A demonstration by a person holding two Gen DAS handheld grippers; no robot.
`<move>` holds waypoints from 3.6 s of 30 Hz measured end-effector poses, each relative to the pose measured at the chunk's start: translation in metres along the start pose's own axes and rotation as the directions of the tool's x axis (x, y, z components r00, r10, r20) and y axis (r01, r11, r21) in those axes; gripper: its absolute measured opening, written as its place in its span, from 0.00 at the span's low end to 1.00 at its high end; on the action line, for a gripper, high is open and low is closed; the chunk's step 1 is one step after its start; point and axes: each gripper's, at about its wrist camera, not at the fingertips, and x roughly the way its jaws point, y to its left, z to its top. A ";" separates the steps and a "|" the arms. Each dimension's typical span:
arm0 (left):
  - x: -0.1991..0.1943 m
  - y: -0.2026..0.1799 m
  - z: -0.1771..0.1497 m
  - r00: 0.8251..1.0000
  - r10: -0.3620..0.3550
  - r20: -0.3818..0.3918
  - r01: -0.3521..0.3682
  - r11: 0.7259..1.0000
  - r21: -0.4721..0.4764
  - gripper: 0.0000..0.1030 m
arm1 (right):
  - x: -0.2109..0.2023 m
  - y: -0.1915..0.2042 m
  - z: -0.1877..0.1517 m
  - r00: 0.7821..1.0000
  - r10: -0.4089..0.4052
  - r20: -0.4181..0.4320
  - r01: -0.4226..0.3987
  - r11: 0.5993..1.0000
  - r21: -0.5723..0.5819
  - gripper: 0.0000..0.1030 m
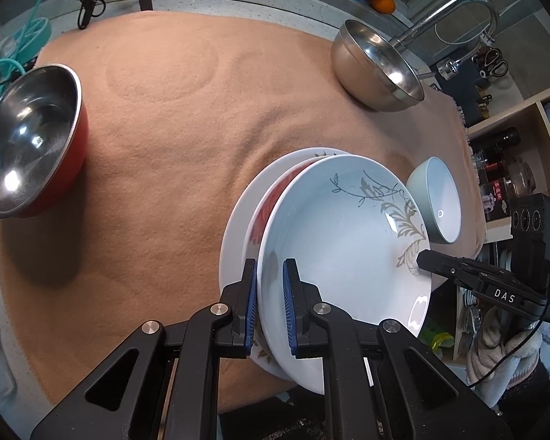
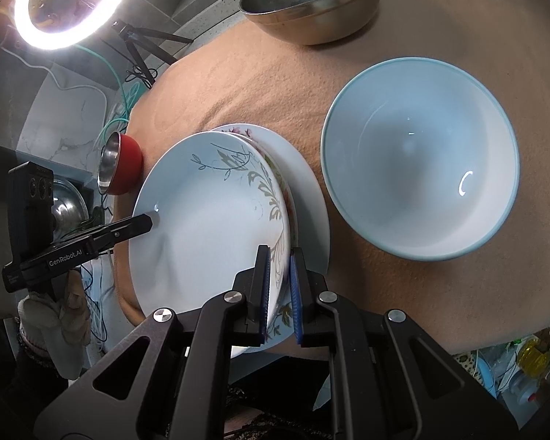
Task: Organize plates and bowls
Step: 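Lower the white leaf plate onto the floral plates with both tools, then open both tools and move them toward the large steel bowl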
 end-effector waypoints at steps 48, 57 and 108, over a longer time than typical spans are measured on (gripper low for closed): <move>0.001 -0.002 0.008 1.000 -0.001 -0.018 0.001 1.000 0.024 0.15 | -0.015 0.000 0.006 1.000 0.007 0.026 -0.007 1.000 -0.006 0.16; 0.001 -0.002 0.013 1.000 -0.002 -0.027 0.003 1.000 0.028 0.15 | -0.019 0.000 0.008 0.999 0.006 0.035 -0.006 1.000 -0.007 0.17; -0.010 -0.046 0.090 0.982 -0.084 0.167 0.081 0.996 0.028 0.19 | -0.130 -0.053 0.069 0.937 -0.009 0.349 0.020 0.999 -0.028 0.50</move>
